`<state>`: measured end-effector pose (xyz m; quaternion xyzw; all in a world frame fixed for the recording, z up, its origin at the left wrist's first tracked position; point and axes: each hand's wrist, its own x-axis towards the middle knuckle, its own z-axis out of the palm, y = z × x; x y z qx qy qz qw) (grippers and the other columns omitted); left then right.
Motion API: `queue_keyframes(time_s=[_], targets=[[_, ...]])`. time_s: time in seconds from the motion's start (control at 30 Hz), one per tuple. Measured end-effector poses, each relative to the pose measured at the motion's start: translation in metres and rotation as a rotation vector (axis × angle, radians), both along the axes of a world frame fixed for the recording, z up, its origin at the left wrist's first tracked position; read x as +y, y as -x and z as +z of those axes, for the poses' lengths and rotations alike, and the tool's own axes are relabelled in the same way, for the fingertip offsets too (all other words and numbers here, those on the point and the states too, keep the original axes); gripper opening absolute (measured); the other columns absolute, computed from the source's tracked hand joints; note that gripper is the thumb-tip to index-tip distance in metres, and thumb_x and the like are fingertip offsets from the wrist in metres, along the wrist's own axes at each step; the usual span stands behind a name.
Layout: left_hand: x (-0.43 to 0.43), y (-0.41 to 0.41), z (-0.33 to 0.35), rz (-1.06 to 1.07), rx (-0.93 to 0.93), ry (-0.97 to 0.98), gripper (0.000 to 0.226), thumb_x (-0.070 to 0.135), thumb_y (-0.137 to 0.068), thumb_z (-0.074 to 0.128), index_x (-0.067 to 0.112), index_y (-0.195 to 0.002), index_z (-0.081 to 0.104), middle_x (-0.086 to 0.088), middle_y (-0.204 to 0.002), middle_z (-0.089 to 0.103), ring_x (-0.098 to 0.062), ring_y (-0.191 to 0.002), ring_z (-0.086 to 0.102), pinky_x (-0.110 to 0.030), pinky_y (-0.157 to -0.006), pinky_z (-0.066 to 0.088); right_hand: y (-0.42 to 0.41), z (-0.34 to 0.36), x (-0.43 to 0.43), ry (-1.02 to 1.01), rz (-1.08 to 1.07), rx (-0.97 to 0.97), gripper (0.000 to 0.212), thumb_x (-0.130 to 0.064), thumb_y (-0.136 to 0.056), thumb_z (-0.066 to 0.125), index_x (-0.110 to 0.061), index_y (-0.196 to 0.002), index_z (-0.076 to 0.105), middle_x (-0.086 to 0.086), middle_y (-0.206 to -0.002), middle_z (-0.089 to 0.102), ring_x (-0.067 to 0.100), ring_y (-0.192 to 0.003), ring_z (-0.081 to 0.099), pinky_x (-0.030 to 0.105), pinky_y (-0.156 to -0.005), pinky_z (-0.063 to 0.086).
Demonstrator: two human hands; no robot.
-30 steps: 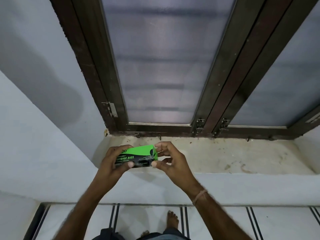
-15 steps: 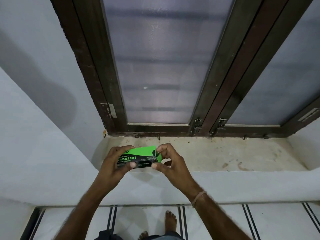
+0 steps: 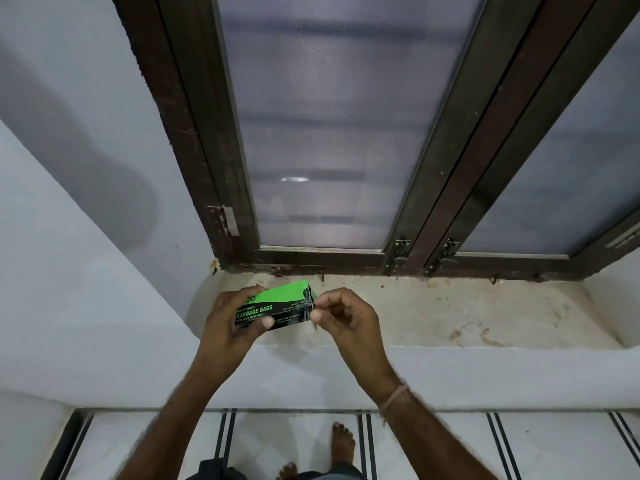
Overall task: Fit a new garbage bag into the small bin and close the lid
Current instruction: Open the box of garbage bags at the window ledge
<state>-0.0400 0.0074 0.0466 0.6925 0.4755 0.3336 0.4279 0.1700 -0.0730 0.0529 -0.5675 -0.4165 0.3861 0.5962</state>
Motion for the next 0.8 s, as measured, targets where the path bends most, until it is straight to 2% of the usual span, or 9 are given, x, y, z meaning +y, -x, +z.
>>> queue_keyframes(time_s=[0.03, 0.1, 0.23, 0.33, 0.5, 0.57, 0.63, 0.7, 0.8], targets=[[0.000, -0.001, 0.001, -0.016, -0.003, 0.006, 0.047, 0.011, -0.087, 0.080, 0.026, -0.129, 0.065, -0.004, -0.124, 0.058, 0.000, -0.115, 0.058, -0.006, -0.091, 0.043, 0.001, 0.001, 0.002, 0.011, -0.006, 0.003, 0.018, 0.000, -0.086, 0.080, -0.004, -0.097, 0.067, 0.023, -0.091, 0.072, 0.023, -0.079, 0.069, 0.032, -0.075, 0.058], [-0.001, -0.003, 0.003, -0.038, -0.005, 0.009, 0.046, 0.014, -0.087, 0.081, 0.030, -0.127, 0.064, -0.002, -0.124, 0.058, -0.001, -0.116, 0.058, -0.010, -0.092, 0.044, 0.003, 0.000, 0.006, 0.028, -0.036, -0.015, 0.025, -0.002, -0.082, 0.084, -0.006, -0.094, 0.062, 0.026, -0.091, 0.070, 0.030, -0.078, 0.067, 0.042, -0.074, 0.058], [0.001, -0.002, 0.002, -0.026, -0.014, 0.012, 0.045, 0.017, -0.088, 0.080, 0.029, -0.128, 0.064, -0.002, -0.125, 0.059, -0.004, -0.117, 0.058, -0.014, -0.091, 0.046, 0.005, -0.003, 0.009, -0.009, -0.085, -0.111, 0.020, -0.009, -0.080, 0.087, -0.015, -0.086, 0.070, 0.010, -0.090, 0.069, 0.027, -0.080, 0.070, 0.041, -0.074, 0.058], [0.002, -0.002, 0.000, -0.008, -0.026, 0.014, 0.046, 0.015, -0.087, 0.080, 0.028, -0.128, 0.065, -0.003, -0.124, 0.059, -0.004, -0.117, 0.058, -0.019, -0.094, 0.047, 0.008, -0.007, 0.006, -0.038, -0.092, -0.115, 0.021, -0.011, -0.084, 0.085, -0.023, -0.101, 0.079, -0.007, -0.096, 0.068, 0.019, -0.088, 0.070, 0.030, -0.079, 0.059], [0.006, 0.000, 0.000, -0.013, -0.010, -0.020, 0.047, 0.018, -0.087, 0.081, 0.038, -0.125, 0.062, 0.005, -0.122, 0.058, 0.004, -0.114, 0.057, -0.012, -0.091, 0.046, 0.009, -0.006, 0.010, -0.015, -0.086, -0.093, 0.047, -0.004, -0.085, 0.082, -0.020, -0.129, 0.074, -0.002, -0.100, 0.063, 0.013, -0.094, 0.067, 0.032, -0.087, 0.060], [0.010, 0.001, 0.003, -0.044, 0.008, -0.043, 0.048, 0.020, -0.086, 0.082, 0.042, -0.123, 0.061, 0.009, -0.121, 0.057, 0.006, -0.113, 0.056, -0.009, -0.089, 0.046, 0.006, -0.004, 0.013, 0.013, -0.052, -0.064, 0.054, -0.002, -0.085, 0.082, -0.020, -0.134, 0.070, -0.003, -0.103, 0.062, 0.015, -0.093, 0.067, 0.030, -0.087, 0.060], [0.015, 0.002, 0.009, -0.086, 0.028, -0.084, 0.047, 0.027, -0.084, 0.084, 0.043, -0.122, 0.062, 0.008, -0.121, 0.056, 0.000, -0.114, 0.057, -0.004, -0.088, 0.045, 0.002, -0.004, 0.014, 0.057, -0.010, -0.029, 0.055, -0.003, -0.084, 0.083, -0.021, -0.134, 0.069, -0.005, -0.107, 0.066, 0.019, -0.096, 0.070, 0.026, -0.085, 0.060], [0.022, 0.005, 0.019, -0.138, 0.085, -0.160, 0.048, 0.035, -0.081, 0.078, 0.033, -0.127, 0.065, 0.000, -0.122, 0.055, -0.006, -0.116, 0.057, -0.003, -0.091, 0.042, 0.000, -0.005, 0.014, 0.076, 0.036, 0.077, 0.047, -0.003, -0.085, 0.082, -0.019, -0.126, 0.068, -0.007, -0.103, 0.073, 0.017, -0.097, 0.073, 0.027, -0.084, 0.060], [0.037, 0.008, 0.037, -0.218, 0.225, -0.291, 0.053, 0.039, -0.082, 0.074, 0.022, -0.132, 0.068, -0.004, -0.122, 0.052, -0.019, -0.114, 0.056, -0.020, -0.094, 0.047, 0.001, -0.009, 0.013, 0.049, 0.087, 0.306, 0.031, -0.004, -0.094, 0.073, -0.006, -0.124, 0.065, -0.001, -0.108, 0.076, 0.019, -0.104, 0.071, 0.035, -0.092, 0.060]])
